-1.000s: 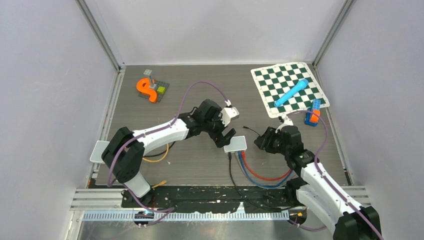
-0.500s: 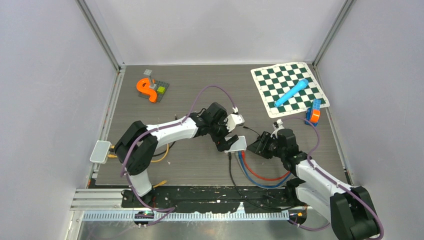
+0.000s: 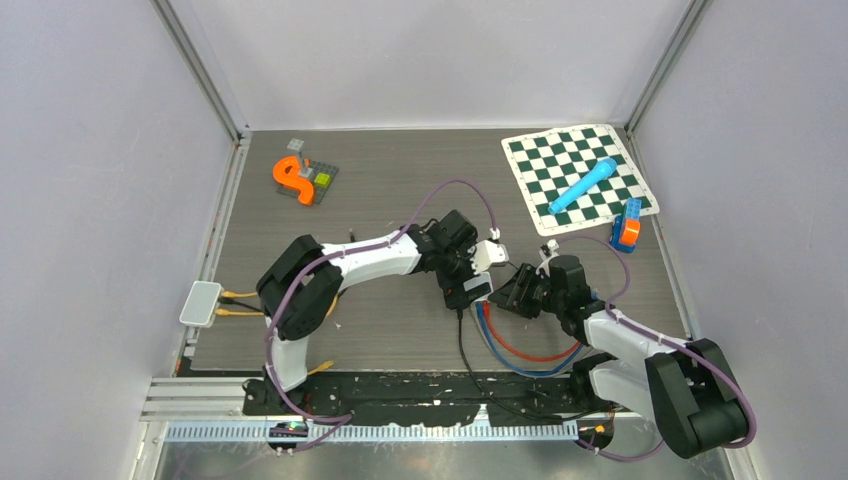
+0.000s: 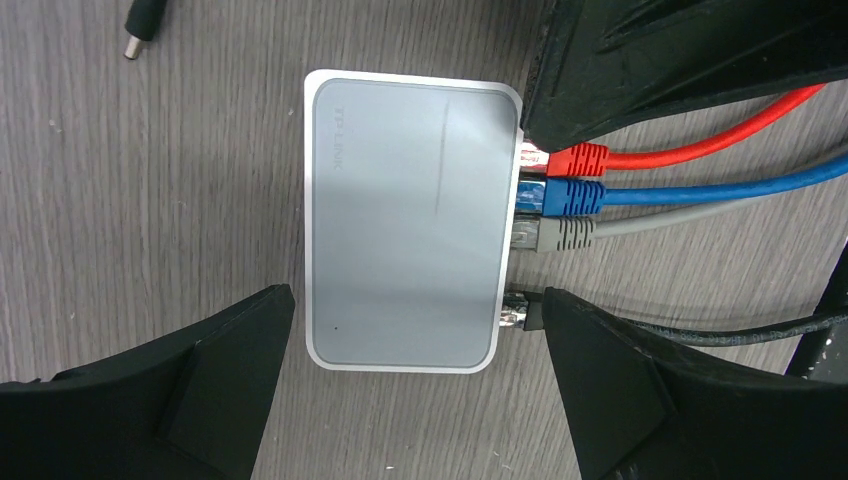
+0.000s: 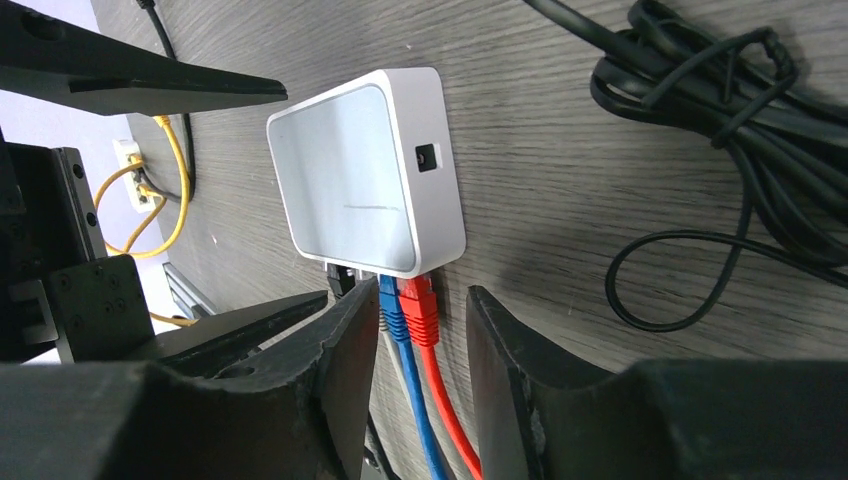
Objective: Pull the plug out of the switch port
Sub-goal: Pull the connector from the switch port.
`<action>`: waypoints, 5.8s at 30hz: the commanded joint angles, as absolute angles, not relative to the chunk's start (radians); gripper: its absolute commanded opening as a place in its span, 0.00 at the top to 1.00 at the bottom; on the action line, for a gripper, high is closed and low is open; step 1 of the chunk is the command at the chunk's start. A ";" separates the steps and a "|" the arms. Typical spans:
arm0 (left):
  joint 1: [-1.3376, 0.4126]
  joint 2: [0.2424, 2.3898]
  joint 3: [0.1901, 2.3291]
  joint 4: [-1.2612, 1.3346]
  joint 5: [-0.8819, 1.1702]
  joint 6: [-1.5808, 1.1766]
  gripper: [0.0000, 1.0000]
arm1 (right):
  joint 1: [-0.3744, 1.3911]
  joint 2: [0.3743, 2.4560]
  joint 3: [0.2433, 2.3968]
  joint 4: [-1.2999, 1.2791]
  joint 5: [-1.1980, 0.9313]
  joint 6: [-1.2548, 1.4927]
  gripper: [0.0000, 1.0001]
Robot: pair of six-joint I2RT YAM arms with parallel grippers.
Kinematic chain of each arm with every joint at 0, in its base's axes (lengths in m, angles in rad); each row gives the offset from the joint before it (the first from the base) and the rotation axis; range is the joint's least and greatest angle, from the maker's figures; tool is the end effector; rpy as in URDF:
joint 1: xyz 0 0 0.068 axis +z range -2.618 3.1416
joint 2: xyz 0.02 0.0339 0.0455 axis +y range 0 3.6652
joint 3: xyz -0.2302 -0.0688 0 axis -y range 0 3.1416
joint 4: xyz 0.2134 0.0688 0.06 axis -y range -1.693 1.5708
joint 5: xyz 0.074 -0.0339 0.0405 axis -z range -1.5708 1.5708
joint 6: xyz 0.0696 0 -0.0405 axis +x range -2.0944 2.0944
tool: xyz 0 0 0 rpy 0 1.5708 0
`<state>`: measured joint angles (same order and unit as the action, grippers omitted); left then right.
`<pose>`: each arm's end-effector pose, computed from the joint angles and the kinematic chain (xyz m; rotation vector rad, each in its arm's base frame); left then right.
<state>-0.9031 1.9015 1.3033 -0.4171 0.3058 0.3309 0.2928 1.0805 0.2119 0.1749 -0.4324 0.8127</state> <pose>0.2182 -0.3105 0.1414 1.6163 2.0787 -0.6006 0.1838 0.0859 0.1047 0.3790 2.3893 1.0424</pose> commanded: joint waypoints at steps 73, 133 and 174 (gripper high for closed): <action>-0.927 2.011 1.412 -0.495 0.325 0.367 0.35 | 0.278 1.378 0.073 0.633 -0.494 0.931 0.45; -0.925 2.011 1.441 -0.512 0.372 0.343 0.39 | 0.278 1.407 0.072 0.659 -0.499 0.932 0.74; -0.904 1.977 1.410 -0.476 0.367 0.326 0.40 | 0.277 1.414 0.073 0.641 -0.500 0.929 0.58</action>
<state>-0.9066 2.0117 1.4067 -0.4946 0.3187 0.3477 0.2775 1.4067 0.0937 0.7475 -0.5720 0.9718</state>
